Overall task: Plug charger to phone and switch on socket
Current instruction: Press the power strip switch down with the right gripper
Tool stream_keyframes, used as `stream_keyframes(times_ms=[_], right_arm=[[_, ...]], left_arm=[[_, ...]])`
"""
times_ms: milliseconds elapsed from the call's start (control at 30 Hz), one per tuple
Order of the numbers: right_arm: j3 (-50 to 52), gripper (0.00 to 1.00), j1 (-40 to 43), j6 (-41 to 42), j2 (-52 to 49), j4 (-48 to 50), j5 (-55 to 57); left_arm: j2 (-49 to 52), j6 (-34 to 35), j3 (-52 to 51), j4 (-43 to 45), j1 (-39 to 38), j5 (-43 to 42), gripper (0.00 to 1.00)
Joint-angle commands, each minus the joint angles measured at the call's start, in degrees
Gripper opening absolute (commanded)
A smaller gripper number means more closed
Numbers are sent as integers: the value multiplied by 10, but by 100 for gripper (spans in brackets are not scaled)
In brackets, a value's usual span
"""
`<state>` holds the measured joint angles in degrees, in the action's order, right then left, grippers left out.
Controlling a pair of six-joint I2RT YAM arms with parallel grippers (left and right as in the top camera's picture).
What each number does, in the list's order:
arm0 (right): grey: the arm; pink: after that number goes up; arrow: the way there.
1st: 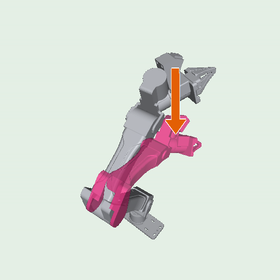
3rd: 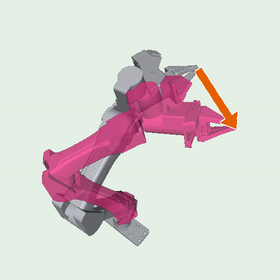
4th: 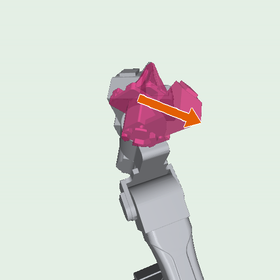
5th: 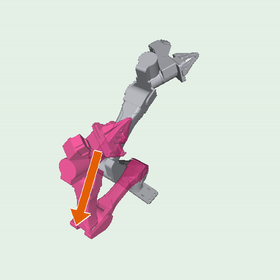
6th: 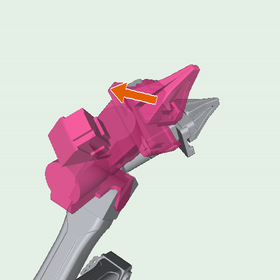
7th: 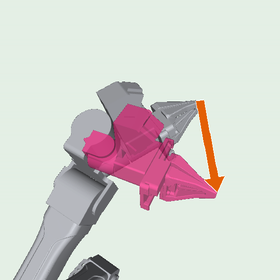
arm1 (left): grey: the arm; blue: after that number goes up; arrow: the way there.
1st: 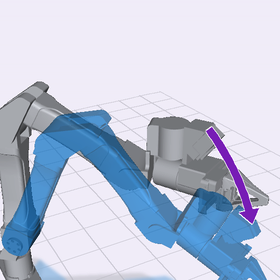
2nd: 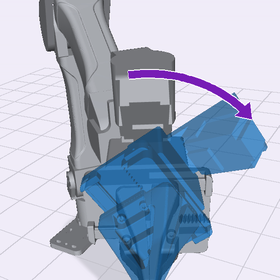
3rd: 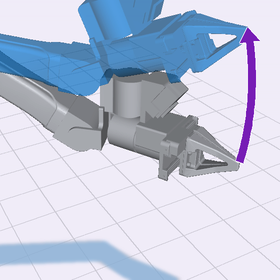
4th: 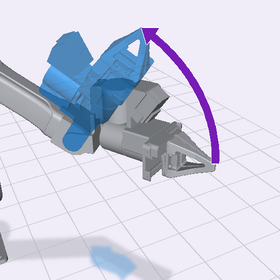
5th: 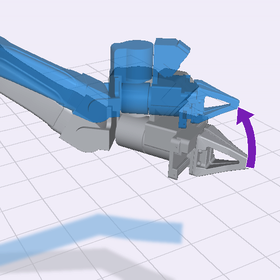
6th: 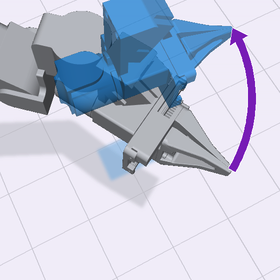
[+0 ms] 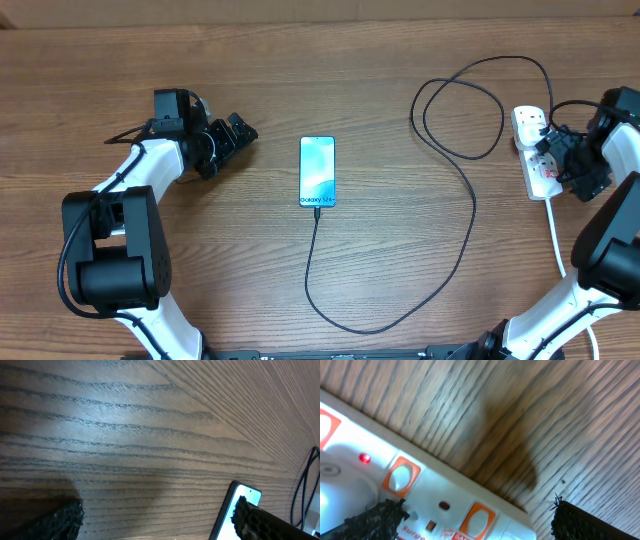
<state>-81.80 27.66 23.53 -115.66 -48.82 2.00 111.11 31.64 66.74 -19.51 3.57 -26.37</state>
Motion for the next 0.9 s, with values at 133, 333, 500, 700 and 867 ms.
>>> stream_keyframes(times_ms=[133,333,500,700,867], right_arm=[[-34,100,-9,-91,-9,-61,-21],[-46,100,-10,-152,0,-64,-21],[-45,100,-10,-157,0,-65,-21],[-45,100,-10,-157,0,-52,-21],[-45,100,-10,-157,0,-50,-21]], left_arm=[[13,7,-9,-6,-2,15,100],[13,7,-9,-6,-2,15,99],[13,7,-9,-6,-2,15,99],[13,7,-9,-6,-2,15,100],[13,7,-9,-6,-2,15,99]])
